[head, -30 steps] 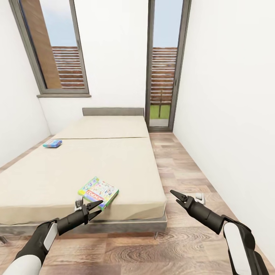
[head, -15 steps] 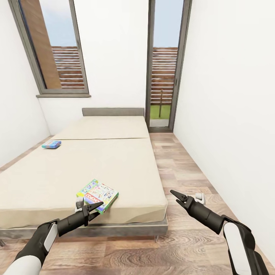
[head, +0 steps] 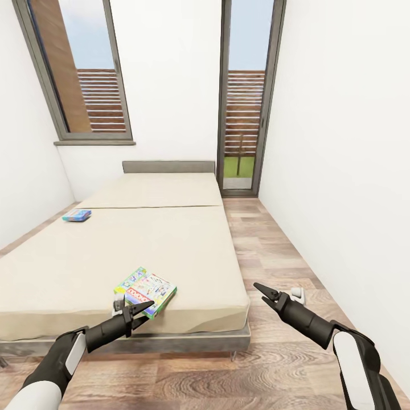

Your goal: Put all the toys in the child's room - the three board games (two on the bed and one on the table), the two jigsaw puzzles on the table, and the tennis ball on the table - inside the toy box on the table in the child's room.

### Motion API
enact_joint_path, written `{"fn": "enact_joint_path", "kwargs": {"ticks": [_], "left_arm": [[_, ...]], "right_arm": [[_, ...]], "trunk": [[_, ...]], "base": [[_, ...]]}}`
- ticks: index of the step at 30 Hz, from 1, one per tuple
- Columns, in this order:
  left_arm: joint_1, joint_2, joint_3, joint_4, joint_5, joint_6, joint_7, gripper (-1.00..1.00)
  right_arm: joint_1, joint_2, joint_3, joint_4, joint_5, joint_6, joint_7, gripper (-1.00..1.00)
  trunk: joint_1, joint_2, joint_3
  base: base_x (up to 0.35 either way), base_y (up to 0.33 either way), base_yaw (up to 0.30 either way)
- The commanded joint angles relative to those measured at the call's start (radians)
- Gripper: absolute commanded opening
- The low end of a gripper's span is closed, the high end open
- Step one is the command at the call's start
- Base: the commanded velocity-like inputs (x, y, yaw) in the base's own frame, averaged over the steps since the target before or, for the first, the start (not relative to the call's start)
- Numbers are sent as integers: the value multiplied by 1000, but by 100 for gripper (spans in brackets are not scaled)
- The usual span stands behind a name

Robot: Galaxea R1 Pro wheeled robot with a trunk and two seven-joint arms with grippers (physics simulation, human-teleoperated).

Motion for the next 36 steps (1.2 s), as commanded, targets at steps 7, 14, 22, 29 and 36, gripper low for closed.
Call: {"fn": "enact_joint_path", "kwargs": {"ticks": [7,14,22,29,36], "left_arm": [[-5,-1,7,0,19,-16,-1,-100],[-5,-1,7,0,19,-16,-3,-100],[-5,-1,7,0,19,-16,-2,-100],[-5,-1,7,0,19,-16,-1,-100],[-5,-1,6,0,19,-16,0,-100]], "right_arm": [[-1,1,-6,0,5,6,9,100],[-1,1,-26,0,4,6,9,100],[-1,1,-27,0,4,6,9,100],[-1,1,-27,0,4,6,9,100],[-1,1,-27,0,4,6,9,100]], "trunk": [[0,0,-1],[0,0,-1],[-2,0,11],[-12,16,36],[-38,65,58]], "base": [[0,0,0],[0,0,0],[0,0,0],[0,0,0],[0,0,0]]}}
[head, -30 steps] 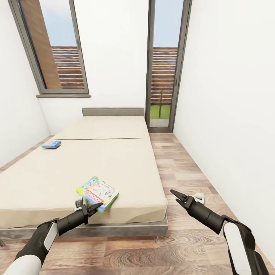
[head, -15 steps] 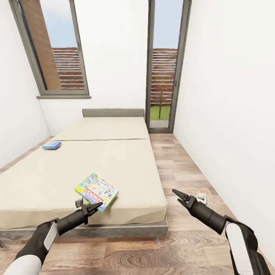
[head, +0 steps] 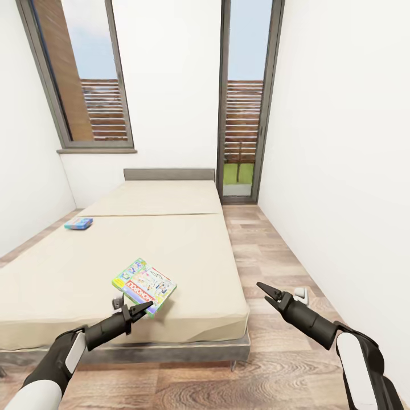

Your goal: Put all the toys in the child's room - the three board games (two on the bed and one on the table), the two jigsaw puzzles on the table, and the tennis ball on the table - inside the toy box on the table in the child's room.

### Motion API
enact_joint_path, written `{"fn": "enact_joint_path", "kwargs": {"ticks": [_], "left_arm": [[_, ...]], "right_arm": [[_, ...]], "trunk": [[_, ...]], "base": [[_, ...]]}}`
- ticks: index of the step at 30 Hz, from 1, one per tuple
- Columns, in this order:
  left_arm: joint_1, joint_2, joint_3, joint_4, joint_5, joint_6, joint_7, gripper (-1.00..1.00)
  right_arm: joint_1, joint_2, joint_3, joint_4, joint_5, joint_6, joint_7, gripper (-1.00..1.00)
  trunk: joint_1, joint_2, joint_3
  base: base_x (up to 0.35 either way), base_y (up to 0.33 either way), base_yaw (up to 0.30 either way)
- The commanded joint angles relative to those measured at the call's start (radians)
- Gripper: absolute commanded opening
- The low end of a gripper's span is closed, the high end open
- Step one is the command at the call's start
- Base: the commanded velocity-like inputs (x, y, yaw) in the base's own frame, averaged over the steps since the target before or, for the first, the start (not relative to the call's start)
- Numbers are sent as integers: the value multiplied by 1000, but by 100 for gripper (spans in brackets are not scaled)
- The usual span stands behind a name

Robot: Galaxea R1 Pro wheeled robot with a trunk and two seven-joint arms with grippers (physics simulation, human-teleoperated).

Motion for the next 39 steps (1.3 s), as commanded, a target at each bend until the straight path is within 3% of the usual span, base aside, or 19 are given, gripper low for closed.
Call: {"fn": "enact_joint_path", "kwargs": {"ticks": [1,10,15,17,20,22,25,28,34,39], "left_arm": [[0,0,0,0,1,6,-2,-100],[0,12,1,-5,1,24,-9,-100],[-1,47,-4,-60,0,130,-9,-100],[-1,69,-36,-104,0,174,-10,-100],[-1,118,-113,-138,3,204,-18,-100],[-1,140,-152,-147,3,216,-62,-100],[-1,176,-176,-153,1,222,-182,-100],[-1,230,-188,-155,-1,224,-266,-100],[-1,330,-256,-154,0,227,-342,-100],[0,356,-277,-153,-3,244,-366,-100]], "right_arm": [[-1,1,-3,0,6,6,7,100],[-1,1,-3,0,6,6,7,100],[-1,2,-3,0,6,6,7,100],[-1,1,-3,0,6,6,7,100],[-1,1,-3,0,6,6,6,100],[-1,1,-3,-1,6,6,6,100],[-1,1,-3,-1,6,6,5,100],[-1,3,-3,-1,6,6,5,100],[-2,4,-3,-2,6,6,5,100],[-2,4,-2,-4,6,8,4,100]], "trunk": [[-4,7,2],[-39,70,30],[-39,70,30],[-46,84,37],[-58,105,46],[-65,119,52],[-77,140,62],[-88,161,71],[-111,203,90],[-131,238,106]], "base": [[0,0,0],[0,0,0],[0,0,0],[0,0,0],[0,0,0],[0,0,0],[0,0,0],[0,0,0],[0,0,0],[0,0,0]]}}
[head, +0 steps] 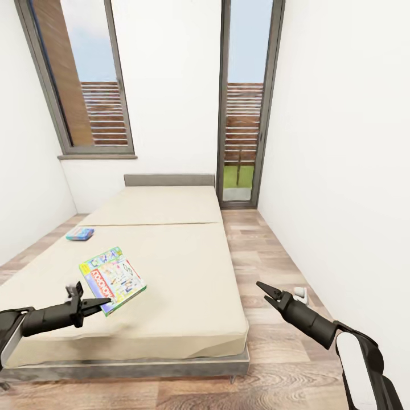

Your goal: Put all the toys in the child's room - the three board games (two on the bed and one on the table), the two jigsaw puzzles on the table, and the tennis ball on the table - inside the toy box on the table in the child's room.

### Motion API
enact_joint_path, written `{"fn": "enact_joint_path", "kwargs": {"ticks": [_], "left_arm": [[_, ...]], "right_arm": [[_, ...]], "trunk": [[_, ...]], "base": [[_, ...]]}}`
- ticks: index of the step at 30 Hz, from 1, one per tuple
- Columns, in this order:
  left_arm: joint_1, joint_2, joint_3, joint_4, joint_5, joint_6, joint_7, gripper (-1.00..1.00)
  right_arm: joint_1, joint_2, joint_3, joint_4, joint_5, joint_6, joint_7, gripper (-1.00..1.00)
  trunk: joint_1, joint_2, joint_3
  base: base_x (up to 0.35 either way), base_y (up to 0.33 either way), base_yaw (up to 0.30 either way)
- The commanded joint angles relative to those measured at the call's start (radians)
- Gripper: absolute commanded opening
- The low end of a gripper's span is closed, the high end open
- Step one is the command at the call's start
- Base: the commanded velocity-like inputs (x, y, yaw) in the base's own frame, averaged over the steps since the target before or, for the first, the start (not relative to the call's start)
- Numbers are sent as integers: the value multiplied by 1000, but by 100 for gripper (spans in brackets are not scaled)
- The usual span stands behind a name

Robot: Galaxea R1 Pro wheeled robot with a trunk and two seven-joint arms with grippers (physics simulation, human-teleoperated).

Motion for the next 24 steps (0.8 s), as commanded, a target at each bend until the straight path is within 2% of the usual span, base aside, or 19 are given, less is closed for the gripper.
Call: {"fn": "enact_joint_path", "kwargs": {"ticks": [1,9,24], "left_arm": [[0,2,-1,0,-1,10,-4,-100],[0,11,-3,1,0,12,-4,-100],[0,10,-4,2,-2,11,-4,-100]], "right_arm": [[-1,1,-3,-3,6,9,6,100],[-1,3,1,-35,6,15,-1,100],[-1,5,7,-36,7,6,-4,100]], "trunk": [[-4,7,2],[-35,63,27],[-92,168,74]], "base": [[0,0,0],[0,0,0],[0,0,3]]}}
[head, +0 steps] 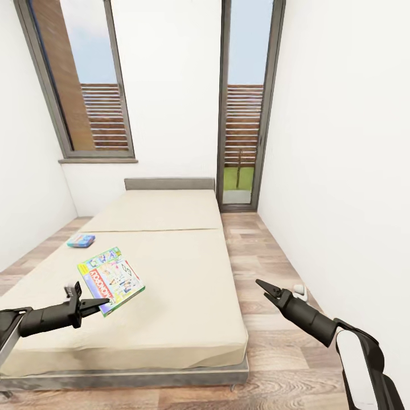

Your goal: Put all the toys in the child's room - the three board games (two on the bed and one on the table), the two jigsaw puzzles on the table, and the tennis ball on the table - inside the toy box on the table in the child's room.

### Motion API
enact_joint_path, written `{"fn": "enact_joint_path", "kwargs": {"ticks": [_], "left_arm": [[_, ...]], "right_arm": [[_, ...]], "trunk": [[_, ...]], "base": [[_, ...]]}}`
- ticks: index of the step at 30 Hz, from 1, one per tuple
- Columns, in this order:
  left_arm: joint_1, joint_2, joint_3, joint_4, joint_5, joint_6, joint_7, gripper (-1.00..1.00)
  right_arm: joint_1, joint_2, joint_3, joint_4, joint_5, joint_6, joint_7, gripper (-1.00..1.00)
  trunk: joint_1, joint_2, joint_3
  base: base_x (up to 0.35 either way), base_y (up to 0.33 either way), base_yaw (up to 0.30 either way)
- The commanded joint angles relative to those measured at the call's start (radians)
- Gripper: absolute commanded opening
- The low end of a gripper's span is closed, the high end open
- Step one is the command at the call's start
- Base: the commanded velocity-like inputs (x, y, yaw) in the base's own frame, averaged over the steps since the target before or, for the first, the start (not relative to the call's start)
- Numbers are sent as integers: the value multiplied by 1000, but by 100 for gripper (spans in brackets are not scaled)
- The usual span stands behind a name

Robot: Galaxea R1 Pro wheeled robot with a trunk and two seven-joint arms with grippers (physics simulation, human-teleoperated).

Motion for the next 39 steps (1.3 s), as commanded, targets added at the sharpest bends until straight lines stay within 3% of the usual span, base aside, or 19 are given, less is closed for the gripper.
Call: {"fn": "enact_joint_path", "kwargs": {"ticks": [1,11,18,33,39], "left_arm": [[0,0,-1,0,-1,10,-4,-100],[-1,1,0,2,-3,10,-4,-100],[0,1,0,2,-3,10,-4,-100],[0,2,0,5,-3,10,-4,-100],[0,2,0,5,-3,10,-4,-100]], "right_arm": [[-1,1,-3,0,6,6,7,100],[-1,12,0,0,15,1,6,100],[-1,7,50,0,17,-5,5,100],[-1,16,63,-1,19,-8,-1,100],[-1,16,113,-1,19,-9,-26,100]], "trunk": [[-4,7,2],[-42,77,36],[-69,126,57],[-127,231,104],[-150,273,124]], "base": [[0,0,146],[-2,0,255],[-190,0,275],[-15,0,27],[0,0,218]]}}
